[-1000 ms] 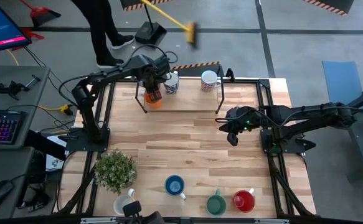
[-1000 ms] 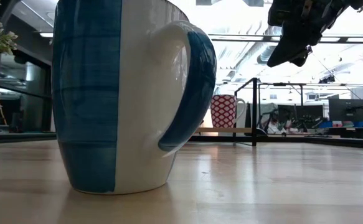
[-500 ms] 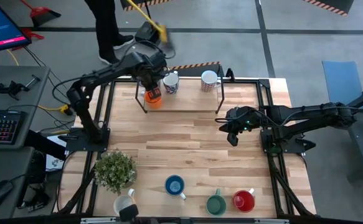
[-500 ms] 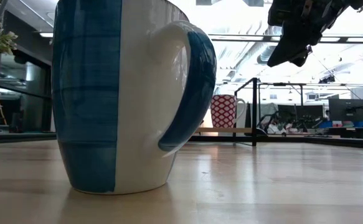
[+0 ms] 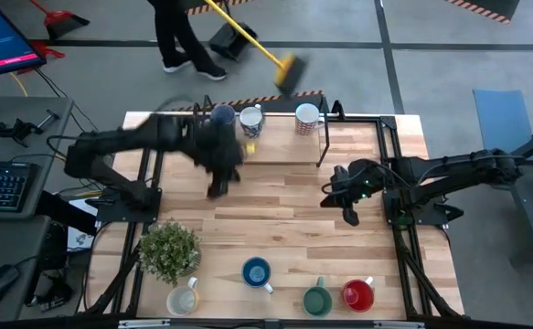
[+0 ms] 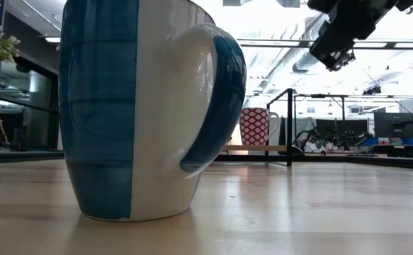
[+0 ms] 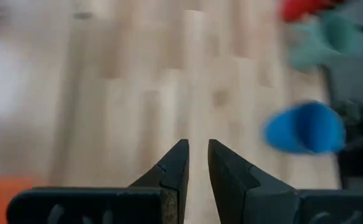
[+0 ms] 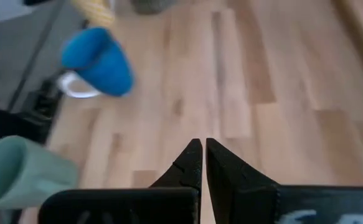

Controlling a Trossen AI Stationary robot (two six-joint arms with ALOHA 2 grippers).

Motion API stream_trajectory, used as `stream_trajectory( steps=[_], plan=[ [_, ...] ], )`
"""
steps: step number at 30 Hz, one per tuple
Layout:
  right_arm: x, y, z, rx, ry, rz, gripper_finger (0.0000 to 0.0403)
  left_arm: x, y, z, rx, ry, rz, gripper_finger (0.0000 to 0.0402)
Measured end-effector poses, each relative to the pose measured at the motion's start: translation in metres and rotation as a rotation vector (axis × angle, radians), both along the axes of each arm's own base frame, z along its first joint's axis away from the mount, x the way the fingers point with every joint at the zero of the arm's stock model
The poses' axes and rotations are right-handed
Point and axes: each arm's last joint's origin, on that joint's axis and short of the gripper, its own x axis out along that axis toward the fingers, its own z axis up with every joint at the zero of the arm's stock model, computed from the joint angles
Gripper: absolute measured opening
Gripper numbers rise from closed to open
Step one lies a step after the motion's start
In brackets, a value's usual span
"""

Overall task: Place coffee mugs
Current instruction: Put the red mug on the shelf

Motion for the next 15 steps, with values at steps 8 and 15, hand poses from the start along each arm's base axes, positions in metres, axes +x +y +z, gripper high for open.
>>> stream_trajectory(
  steps=[8,15],
  plan=[
    [-0.003,0.01,-0.003,0.06,0.056,-0.026,0.0002,0.015,-0.094,-0.032,-0.065,-0.15,-0.106,0.0051],
    [-0.001,0.03,0.006,0.101,-0.024,0.058,0.0002,0.014,-0.121,-0.068,0.021,-0.209,0.017,0.0051]
  ],
)
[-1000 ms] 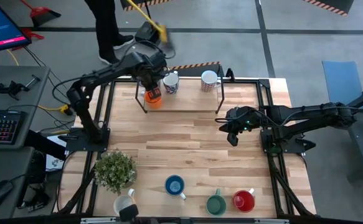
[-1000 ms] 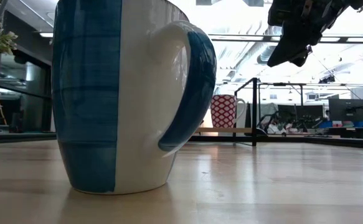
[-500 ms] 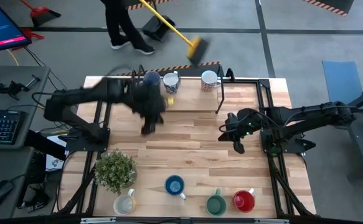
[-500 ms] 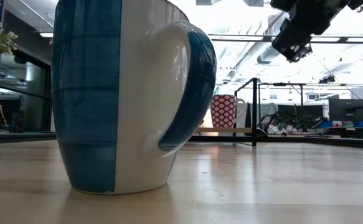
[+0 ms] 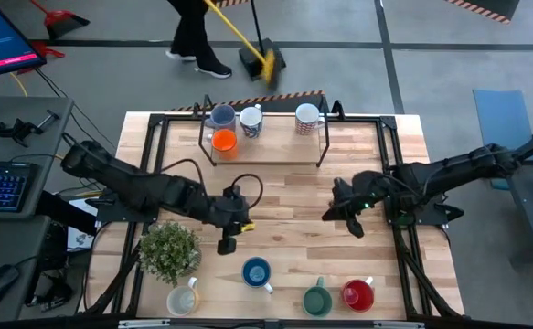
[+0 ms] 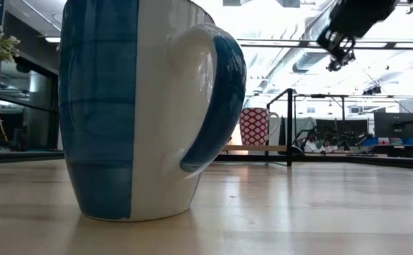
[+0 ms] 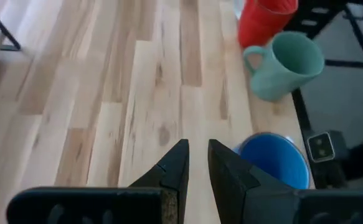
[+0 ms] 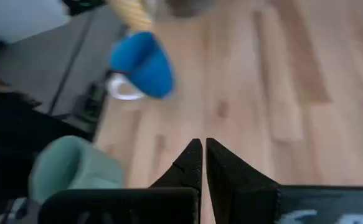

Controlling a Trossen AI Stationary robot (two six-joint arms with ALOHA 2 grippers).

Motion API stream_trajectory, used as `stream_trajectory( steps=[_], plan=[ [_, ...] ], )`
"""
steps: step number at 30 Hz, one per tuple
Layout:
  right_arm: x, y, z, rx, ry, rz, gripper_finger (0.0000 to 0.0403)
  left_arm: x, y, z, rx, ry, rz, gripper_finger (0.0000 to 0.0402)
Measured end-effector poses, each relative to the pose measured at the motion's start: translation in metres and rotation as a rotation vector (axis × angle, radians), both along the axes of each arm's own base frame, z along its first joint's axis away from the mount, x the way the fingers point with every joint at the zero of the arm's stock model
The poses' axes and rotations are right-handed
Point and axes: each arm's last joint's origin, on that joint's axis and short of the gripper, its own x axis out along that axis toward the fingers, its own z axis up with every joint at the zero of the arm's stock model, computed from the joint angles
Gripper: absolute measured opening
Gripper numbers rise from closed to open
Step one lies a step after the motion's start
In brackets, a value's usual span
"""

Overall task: Place coffee mugs
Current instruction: Put the red mug on the shelf

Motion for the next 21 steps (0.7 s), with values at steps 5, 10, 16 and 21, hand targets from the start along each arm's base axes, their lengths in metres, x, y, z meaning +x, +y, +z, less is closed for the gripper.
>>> stream_trajectory(
  steps=[5,10,16,21],
  plan=[
    [-0.002,0.027,0.022,-0.109,0.039,0.016,0.0,-0.004,-0.002,-0.013,0.005,0.039,0.032,0.0051],
    [0.003,0.059,0.043,-0.158,0.253,0.03,0.0,-0.005,-0.001,-0.016,0.024,0.054,0.024,0.0051],
    [0.009,0.093,0.052,-0.113,0.485,-0.025,0.0,-0.006,-0.005,-0.016,0.072,0.047,-0.039,0.0051],
    [0.007,0.119,0.048,-0.047,0.63,-0.066,0.0,-0.01,-0.013,-0.017,0.079,0.061,-0.069,0.0051]
  ],
)
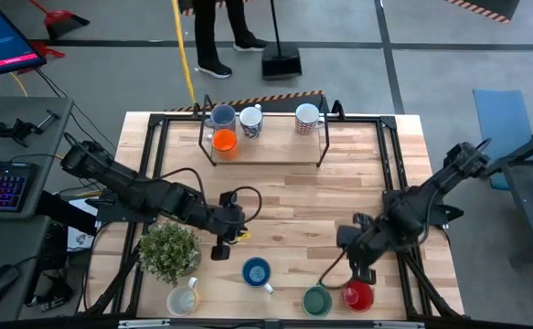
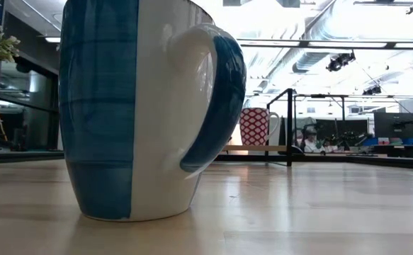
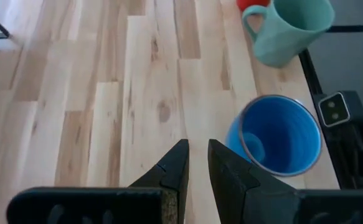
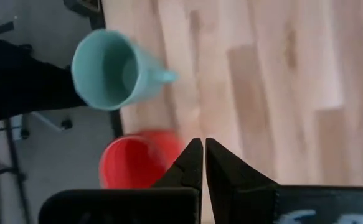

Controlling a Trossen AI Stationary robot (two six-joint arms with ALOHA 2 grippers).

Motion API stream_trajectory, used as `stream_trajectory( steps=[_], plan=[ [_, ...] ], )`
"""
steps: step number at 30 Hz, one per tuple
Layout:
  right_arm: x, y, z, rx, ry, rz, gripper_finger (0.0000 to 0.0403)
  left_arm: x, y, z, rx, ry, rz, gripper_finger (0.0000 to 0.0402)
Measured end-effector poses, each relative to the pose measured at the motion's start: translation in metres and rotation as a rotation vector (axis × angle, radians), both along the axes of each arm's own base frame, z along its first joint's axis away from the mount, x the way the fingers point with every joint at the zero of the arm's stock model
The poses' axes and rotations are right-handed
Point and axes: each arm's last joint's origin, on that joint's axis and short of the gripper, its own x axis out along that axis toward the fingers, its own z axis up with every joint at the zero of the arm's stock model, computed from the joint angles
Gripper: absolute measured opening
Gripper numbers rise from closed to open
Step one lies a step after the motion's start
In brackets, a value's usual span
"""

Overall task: Place coffee mugs
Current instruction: Put the red mug on the shelf

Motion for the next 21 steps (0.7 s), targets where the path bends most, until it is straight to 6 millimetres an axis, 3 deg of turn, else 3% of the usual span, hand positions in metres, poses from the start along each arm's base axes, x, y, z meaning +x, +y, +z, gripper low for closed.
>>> stream_trajectory(
  steps=[10,21],
  plan=[
    [-0.008,0.039,-0.022,0.112,0.248,-0.208,0.0013,-0.005,-0.011,0.0,0.0,-0.001,-0.042,0.0051],
    [-0.007,0.058,-0.045,0.037,0.298,-0.283,0.0144,-0.007,-0.017,0.0,-0.006,0.0,-0.056,0.0051]
  ],
)
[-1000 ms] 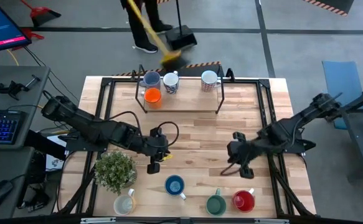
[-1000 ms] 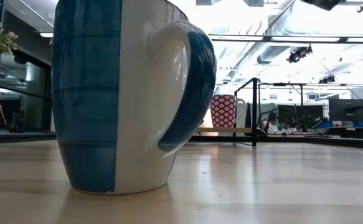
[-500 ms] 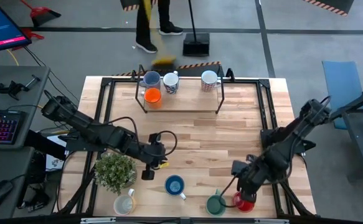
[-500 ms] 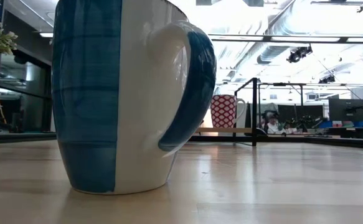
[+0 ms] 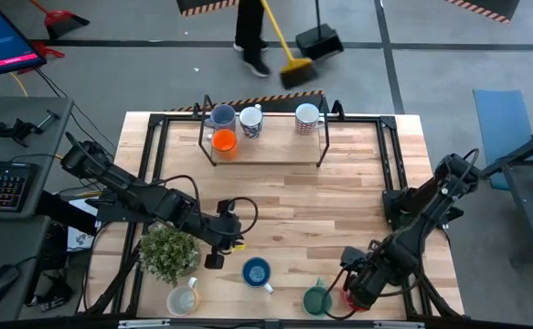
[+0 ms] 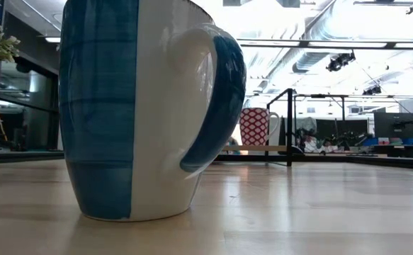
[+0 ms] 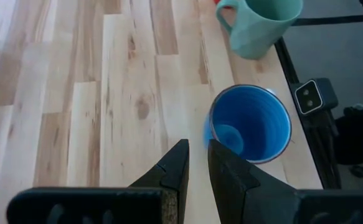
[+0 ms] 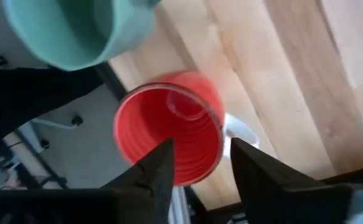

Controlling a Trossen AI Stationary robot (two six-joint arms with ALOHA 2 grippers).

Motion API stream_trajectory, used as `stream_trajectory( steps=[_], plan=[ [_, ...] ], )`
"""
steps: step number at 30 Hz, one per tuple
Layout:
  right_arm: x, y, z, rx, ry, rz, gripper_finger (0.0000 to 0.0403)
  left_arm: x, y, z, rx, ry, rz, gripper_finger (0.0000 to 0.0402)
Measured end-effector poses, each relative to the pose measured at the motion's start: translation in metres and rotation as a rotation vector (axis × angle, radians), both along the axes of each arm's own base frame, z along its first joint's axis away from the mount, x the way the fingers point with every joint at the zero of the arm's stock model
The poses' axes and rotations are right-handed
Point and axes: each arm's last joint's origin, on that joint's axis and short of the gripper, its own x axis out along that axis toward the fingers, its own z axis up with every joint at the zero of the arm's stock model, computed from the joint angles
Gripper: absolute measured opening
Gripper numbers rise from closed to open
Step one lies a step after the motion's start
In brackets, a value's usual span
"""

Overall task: Place coffee mugs
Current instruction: Put the red mug on the shelf

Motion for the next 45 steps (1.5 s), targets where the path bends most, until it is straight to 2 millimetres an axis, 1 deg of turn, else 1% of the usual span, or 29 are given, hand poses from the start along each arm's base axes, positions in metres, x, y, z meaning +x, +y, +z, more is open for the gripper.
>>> stream_trajectory(
  steps=[3,7,11,16,23,34,39,45],
  plan=[
    [0.002,0.001,-0.008,-0.065,0.005,-0.004,0.0158,0.0,0.0,0.0,0.0,0.0,0.0,0.0051],
    [0.005,0.003,-0.016,-0.089,0.03,-0.002,0.0162,0.0,0.0,0.0,-0.001,0.0,0.001,0.0051],
    [0.005,0.005,-0.016,-0.064,0.038,-0.011,0.0158,0.0,0.0,0.0,-0.001,-0.001,0.001,0.0051],
    [-0.001,0.01,-0.016,-0.069,0.034,0.021,0.0152,0.0,0.0,0.0,-0.001,0.0,0.001,0.0051],
    [-0.008,0.015,-0.016,-0.134,-0.019,-0.001,0.0149,0.0,0.0,0.0,0.0,0.0,0.001,0.0051],
    [-0.012,0.016,-0.017,-0.142,-0.018,0.011,0.0148,0.0,0.0,0.0,-0.001,-0.001,0.001,0.0051],
    [-0.013,0.016,-0.029,-0.133,0.004,0.015,0.0148,0.0,0.0,0.0,-0.001,-0.001,0.001,0.0051],
    [-0.012,0.017,-0.044,-0.101,-0.018,0.015,0.0148,0.0,0.0,0.0,-0.001,-0.001,0.001,0.0051]
  ],
)
